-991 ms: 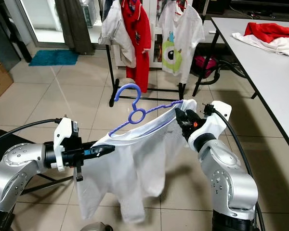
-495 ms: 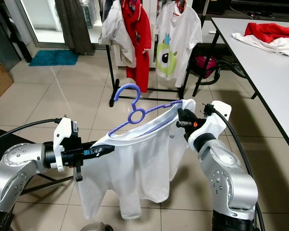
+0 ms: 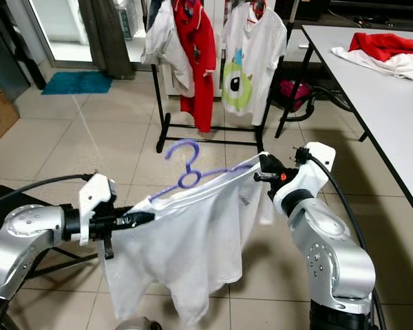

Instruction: Hang hanger

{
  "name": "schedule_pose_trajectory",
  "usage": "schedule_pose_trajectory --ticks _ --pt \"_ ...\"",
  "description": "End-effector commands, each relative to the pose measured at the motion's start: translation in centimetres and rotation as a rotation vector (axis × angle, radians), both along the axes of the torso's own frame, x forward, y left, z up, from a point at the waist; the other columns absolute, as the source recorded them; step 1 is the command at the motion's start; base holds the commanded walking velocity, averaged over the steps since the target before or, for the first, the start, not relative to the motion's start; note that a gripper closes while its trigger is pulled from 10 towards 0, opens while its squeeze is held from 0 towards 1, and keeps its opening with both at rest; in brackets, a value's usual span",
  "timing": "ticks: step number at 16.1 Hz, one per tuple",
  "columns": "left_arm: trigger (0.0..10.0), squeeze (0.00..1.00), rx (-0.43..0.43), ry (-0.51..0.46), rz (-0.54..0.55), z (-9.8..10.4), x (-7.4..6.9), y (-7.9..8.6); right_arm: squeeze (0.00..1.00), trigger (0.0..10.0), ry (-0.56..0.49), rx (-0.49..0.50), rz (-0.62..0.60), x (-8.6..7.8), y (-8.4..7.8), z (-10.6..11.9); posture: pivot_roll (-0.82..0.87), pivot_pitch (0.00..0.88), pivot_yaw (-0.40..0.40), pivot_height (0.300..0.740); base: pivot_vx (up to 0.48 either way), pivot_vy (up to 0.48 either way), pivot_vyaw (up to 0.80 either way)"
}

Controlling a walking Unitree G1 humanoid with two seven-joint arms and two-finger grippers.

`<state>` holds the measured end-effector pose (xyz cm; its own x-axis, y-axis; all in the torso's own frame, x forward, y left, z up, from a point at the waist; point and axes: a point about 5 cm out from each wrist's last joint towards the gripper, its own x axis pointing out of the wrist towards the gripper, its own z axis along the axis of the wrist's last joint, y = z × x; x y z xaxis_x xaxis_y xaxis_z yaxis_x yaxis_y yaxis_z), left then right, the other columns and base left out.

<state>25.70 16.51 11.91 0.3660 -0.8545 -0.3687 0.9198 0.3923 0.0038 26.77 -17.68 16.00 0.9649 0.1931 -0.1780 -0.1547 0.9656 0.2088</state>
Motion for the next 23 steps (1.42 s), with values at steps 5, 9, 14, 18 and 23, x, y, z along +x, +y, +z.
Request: schedule_pose_trajectory --ticks 5,9,14,18,23 --pt "0.0 0.00 0.023 -0.093 0.035 0.6 1.7 -0.8 0.00 0.0 0.003 -0.091 0.192 -0.9 2.3 0.4 0.02 0.030 0.021 0.740 0.000 0.000 0.00" --pt "0.0 0.00 0.004 -0.101 0.034 0.9 1.7 -0.6 0.00 0.0 0.072 -0.199 0.139 -1.1 1.4 -0.9 0.01 0.029 0.022 0.740 0.000 0.000 0.00" --pt "0.0 0.00 0.009 -0.104 0.044 0.7 1.8 -0.5 0.00 2.6 0.080 -0.209 0.274 -1.8 2.8 -1.1 0.01 0.029 0.017 0.740 0.000 0.000 0.00" --pt "0.0 0.00 0.021 -0.127 0.072 0.8 2.4 -0.4 1.00 10.0 0.113 -0.178 0.416 -2.9 4.0 -1.4 0.01 0.028 0.015 0.740 0.000 0.000 0.00" --pt "0.0 0.00 -0.004 -0.142 0.021 1.1 2.1 -0.2 1.00 10.0 0.057 -0.241 0.401 -2.4 1.6 -0.5 0.02 0.024 0.015 0.740 0.000 0.000 0.00"
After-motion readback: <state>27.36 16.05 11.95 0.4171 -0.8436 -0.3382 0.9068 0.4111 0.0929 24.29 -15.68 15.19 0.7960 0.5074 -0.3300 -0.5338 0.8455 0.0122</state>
